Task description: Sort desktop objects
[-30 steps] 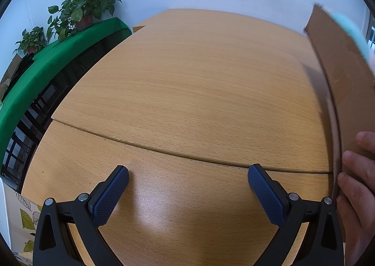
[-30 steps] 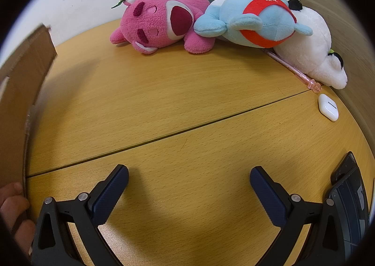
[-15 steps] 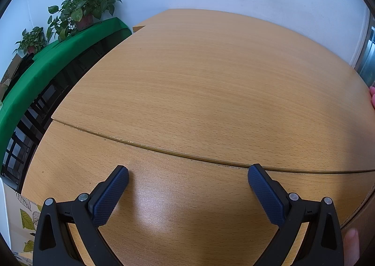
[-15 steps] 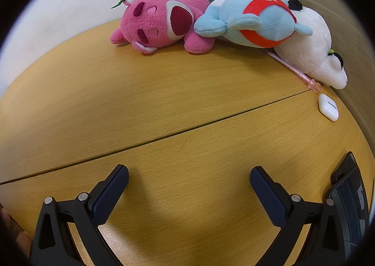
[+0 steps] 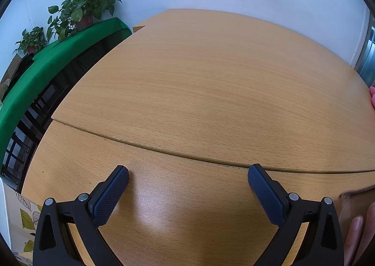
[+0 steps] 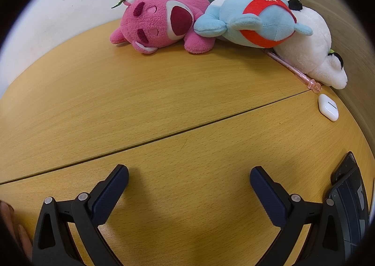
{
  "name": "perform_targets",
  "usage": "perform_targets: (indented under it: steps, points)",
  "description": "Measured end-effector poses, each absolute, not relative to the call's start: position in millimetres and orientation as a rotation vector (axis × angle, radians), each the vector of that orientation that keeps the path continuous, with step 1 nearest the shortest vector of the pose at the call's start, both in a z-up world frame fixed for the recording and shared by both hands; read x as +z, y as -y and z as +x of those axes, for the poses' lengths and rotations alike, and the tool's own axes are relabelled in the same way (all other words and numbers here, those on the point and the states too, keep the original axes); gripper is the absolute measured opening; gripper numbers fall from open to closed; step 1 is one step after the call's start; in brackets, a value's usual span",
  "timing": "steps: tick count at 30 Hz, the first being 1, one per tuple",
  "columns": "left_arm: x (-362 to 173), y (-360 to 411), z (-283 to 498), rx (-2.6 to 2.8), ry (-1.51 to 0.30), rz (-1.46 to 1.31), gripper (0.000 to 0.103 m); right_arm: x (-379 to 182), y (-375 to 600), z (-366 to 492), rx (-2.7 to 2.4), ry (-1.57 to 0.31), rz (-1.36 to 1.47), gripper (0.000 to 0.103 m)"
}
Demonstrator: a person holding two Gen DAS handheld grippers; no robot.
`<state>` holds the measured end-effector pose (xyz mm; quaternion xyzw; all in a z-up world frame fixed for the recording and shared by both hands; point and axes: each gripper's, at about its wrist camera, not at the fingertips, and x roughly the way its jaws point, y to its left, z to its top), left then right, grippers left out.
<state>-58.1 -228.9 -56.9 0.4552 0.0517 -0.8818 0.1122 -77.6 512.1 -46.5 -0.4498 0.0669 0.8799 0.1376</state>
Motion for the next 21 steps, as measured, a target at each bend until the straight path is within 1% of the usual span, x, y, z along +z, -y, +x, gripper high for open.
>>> perform_targets:
  steps: [21]
  points:
    - [-57.4,228.3,-57.8,-2.587,-0.153,1.335,0.103,-47.2,-511.6,-77.3,2.547,-0.193,-1.302,0.103]
